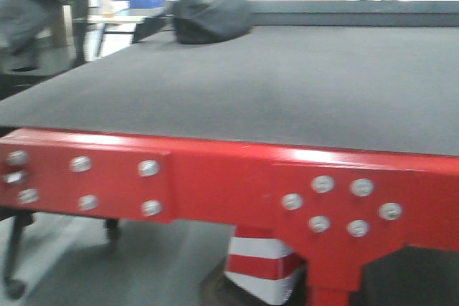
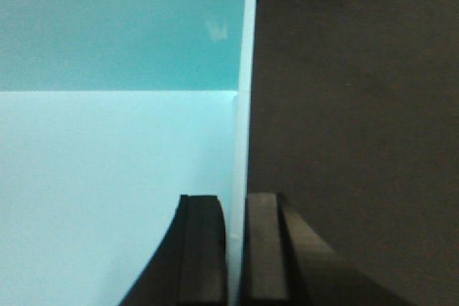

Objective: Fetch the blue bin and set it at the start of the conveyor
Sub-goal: 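Lower the held bin with both grippers onto the conveyor belt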

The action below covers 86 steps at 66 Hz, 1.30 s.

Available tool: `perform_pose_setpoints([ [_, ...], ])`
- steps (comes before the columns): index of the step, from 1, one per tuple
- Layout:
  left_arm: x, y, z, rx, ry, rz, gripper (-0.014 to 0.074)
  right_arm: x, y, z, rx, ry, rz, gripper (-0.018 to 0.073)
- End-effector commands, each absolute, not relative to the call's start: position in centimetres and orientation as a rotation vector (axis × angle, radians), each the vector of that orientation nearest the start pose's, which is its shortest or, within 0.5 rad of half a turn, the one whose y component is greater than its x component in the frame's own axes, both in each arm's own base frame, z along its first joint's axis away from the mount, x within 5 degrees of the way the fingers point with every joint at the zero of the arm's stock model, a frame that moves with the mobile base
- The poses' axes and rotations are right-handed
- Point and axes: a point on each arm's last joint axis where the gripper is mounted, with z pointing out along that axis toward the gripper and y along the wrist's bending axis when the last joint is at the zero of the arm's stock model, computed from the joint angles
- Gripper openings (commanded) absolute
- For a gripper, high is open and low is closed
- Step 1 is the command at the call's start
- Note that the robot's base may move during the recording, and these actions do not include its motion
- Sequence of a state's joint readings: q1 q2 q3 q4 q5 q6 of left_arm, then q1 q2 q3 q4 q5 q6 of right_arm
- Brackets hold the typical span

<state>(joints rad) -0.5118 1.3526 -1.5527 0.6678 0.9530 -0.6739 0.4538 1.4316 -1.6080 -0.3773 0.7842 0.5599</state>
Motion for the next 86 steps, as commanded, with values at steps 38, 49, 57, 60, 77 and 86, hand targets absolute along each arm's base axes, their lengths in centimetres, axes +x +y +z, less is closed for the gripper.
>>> perform_pose_setpoints([
  [38, 26.38, -9.17, 46.51, -0.017, 1.989, 0.142, -0.0111, 28.47, 11.00, 45.73, 0.002, 2.073, 0.163, -0.0153],
  [49, 26.38, -9.17, 46.51, -0.017, 1.989, 0.142, -0.0111, 28.47, 11.01, 45.73, 0.002, 2.072, 0.163, -0.0153],
  [57, 26.38, -9.17, 46.51, -0.017, 1.989, 0.142, -0.0111, 28.48, 11.01, 45.75, 0.002, 2.071, 0.164, -0.0153],
  [60, 26.38, -9.17, 46.51, -0.017, 1.989, 0.142, -0.0111, 28.48, 11.01, 45.75, 0.002, 2.071, 0.164, -0.0153],
  [77, 26.38, -9.17, 46.51, -0.017, 1.989, 0.142, -0.0111, 28.48, 11.01, 45.75, 0.002, 2.071, 0.164, -0.0153],
  [86, 26.38, -9.17, 46.51, -0.017, 1.989, 0.142, -0.0111, 28.48, 11.01, 45.75, 0.002, 2.071, 0.164, -0.0153],
])
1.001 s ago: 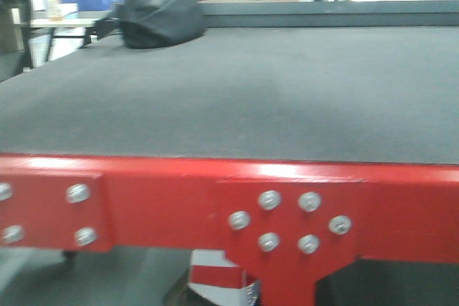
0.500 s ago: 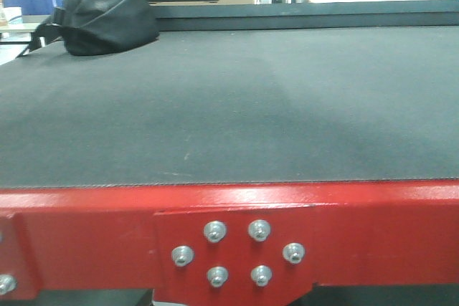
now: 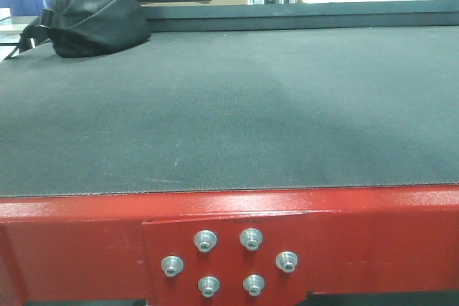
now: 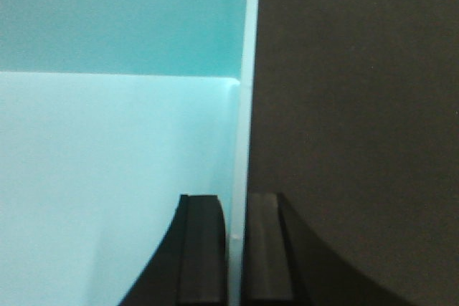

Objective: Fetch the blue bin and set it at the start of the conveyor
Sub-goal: 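Lower the held bin with both grippers onto the conveyor belt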

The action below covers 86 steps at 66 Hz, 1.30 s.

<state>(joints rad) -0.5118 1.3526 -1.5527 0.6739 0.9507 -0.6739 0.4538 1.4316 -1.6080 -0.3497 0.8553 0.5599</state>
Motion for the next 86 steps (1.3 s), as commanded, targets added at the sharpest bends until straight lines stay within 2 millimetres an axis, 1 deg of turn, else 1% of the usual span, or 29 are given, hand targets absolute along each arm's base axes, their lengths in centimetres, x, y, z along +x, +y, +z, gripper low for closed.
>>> perform_pose_setpoints([
  [1, 26.4, -9.2, 46.5, -0.017, 1.989, 0.142, -0.0111, 28.5, 11.0, 45.7, 0.002, 2.071, 0.164, -0.0153],
  [36, 26.4, -9.2, 46.5, -0.016, 1.987, 0.140, -0.0111, 28.4, 11.0, 45.7, 0.004, 2.081, 0.158, -0.0153],
  [51, 26.6, -9.6, 46.9, 0.013, 1.938, 0.100, -0.0111, 28.4, 10.9, 45.6, 0.007, 2.089, 0.154, -0.0153],
  [63, 26.5, -9.6, 46.7, -0.005, 1.970, 0.075, -0.0111, 28.4, 11.0, 45.6, 0.011, 2.093, 0.162, -0.0153],
  [68, 27.0, -9.5, 45.8, -0.066, 2.025, 0.026, -0.0111, 28.6, 11.1, 45.3, 0.033, 2.100, 0.175, -0.0153],
  [73, 27.9, -9.5, 44.3, -0.102, 2.075, -0.042, -0.0111, 29.2, 11.3, 44.0, 0.021, 2.121, 0.153, -0.0153],
  [79, 29.0, -9.4, 42.2, -0.129, 2.104, -0.121, -0.0111, 30.0, 11.8, 41.8, -0.015, 2.128, 0.161, -0.0153],
  [86, 30.1, -9.3, 39.2, -0.106, 2.121, -0.131, -0.0111, 30.6, 12.2, 39.0, 0.002, 2.097, 0.196, -0.0153],
])
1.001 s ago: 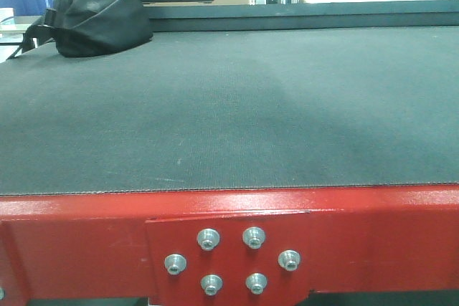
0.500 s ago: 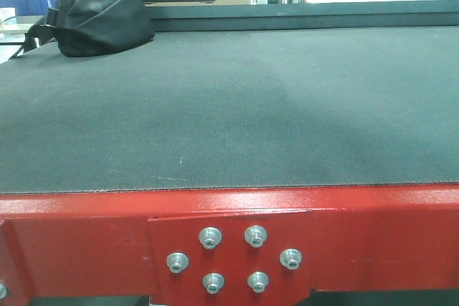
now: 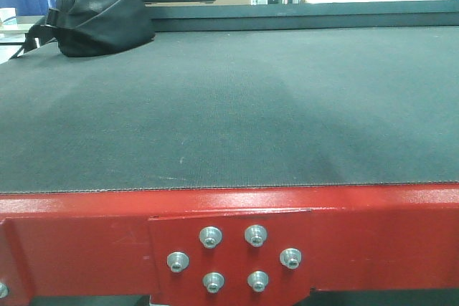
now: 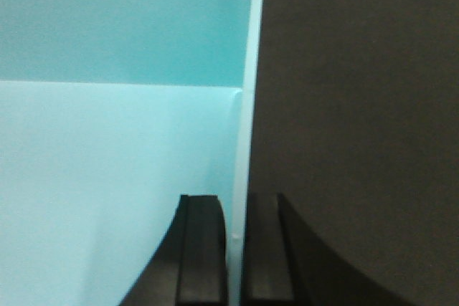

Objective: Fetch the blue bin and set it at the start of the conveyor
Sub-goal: 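Lower the held bin with both grippers onto the conveyor belt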

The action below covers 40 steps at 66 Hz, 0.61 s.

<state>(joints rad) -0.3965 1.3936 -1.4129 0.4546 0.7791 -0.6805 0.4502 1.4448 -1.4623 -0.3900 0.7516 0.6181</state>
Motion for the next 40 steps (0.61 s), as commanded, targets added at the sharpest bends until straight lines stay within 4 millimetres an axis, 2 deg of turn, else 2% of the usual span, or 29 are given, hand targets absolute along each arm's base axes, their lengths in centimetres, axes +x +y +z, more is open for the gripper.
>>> perform_pose_setpoints([
  [1, 30.1, -9.3, 38.7, -0.101, 2.127, -0.130, -0.0111, 30.6, 12.2, 38.8, 0.011, 2.094, 0.195, -0.0153],
  [15, 31.3, -10.3, 33.5, -0.093, 2.153, -0.219, -0.0111, 31.8, 11.6, 32.3, 0.020, 2.147, 0.182, -0.0153],
  [26, 32.5, -11.1, 30.6, -0.051, 2.183, -0.231, -0.0111, 33.6, 10.9, 29.6, 0.050, 2.190, 0.169, -0.0153],
  [40, 34.0, -11.9, 27.9, -0.030, 2.230, -0.230, -0.0111, 35.1, 11.2, 26.9, 0.039, 2.233, 0.169, -0.0153],
])
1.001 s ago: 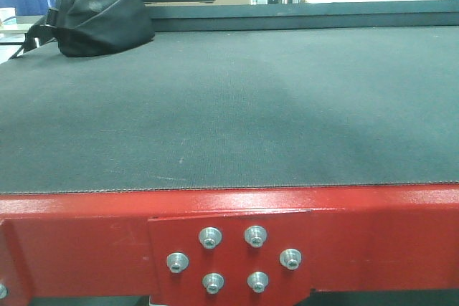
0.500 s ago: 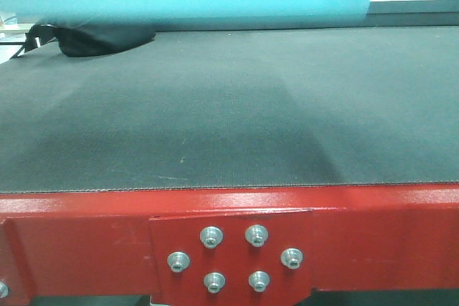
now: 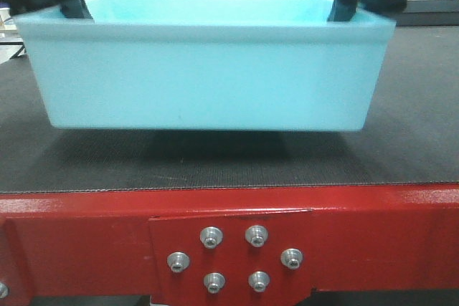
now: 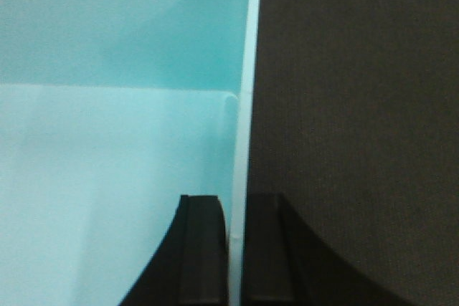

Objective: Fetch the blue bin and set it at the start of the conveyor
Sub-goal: 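Lower the held bin with both grippers onto the conveyor belt, then open both grippers and lift them off the bin walls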

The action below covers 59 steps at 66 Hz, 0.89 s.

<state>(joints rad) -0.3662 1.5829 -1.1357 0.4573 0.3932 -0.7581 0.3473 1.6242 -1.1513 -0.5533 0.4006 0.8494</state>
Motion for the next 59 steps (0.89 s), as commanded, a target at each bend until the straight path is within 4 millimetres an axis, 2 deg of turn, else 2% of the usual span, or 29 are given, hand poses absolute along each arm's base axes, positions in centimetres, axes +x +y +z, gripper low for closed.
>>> perform_pose_setpoints([
  [1, 34.0, -11.9, 27.7, -0.030, 2.235, -0.229, -0.0111, 35.2, 11.2, 26.8, 0.036, 2.234, 0.171, -0.0153],
  [9, 34.3, -12.0, 27.1, -0.029, 2.251, -0.222, -0.0111, 35.6, 11.6, 26.2, 0.018, 2.220, 0.200, -0.0153],
  [30, 34.3, -12.0, 27.2, -0.025, 2.241, -0.232, -0.0097, 35.9, 11.5, 26.1, 0.020, 2.214, 0.204, -0.0153],
  [35, 34.3, -12.0, 27.2, -0.025, 2.241, -0.232, -0.0014, 36.2, 11.2, 26.1, 0.033, 2.216, 0.195, -0.0079],
  [44, 34.3, -12.0, 27.2, -0.025, 2.241, -0.232, 0.0257, 36.4, 11.1, 26.5, 0.043, 2.216, 0.182, 0.0260],
  [47, 34.4, -12.0, 27.2, -0.026, 2.242, -0.230, 0.0336, 36.5, 11.0, 26.7, 0.054, 2.226, 0.163, 0.0335],
  [53, 34.4, -11.8, 27.4, -0.043, 2.266, -0.199, 0.0447, 36.5, 10.6, 27.2, 0.089, 2.257, 0.110, 0.0374],
  [59, 34.6, -11.7, 28.2, -0.064, 2.277, -0.170, 0.0454, 36.5, 10.4, 27.8, 0.114, 2.271, 0.075, 0.0370],
])
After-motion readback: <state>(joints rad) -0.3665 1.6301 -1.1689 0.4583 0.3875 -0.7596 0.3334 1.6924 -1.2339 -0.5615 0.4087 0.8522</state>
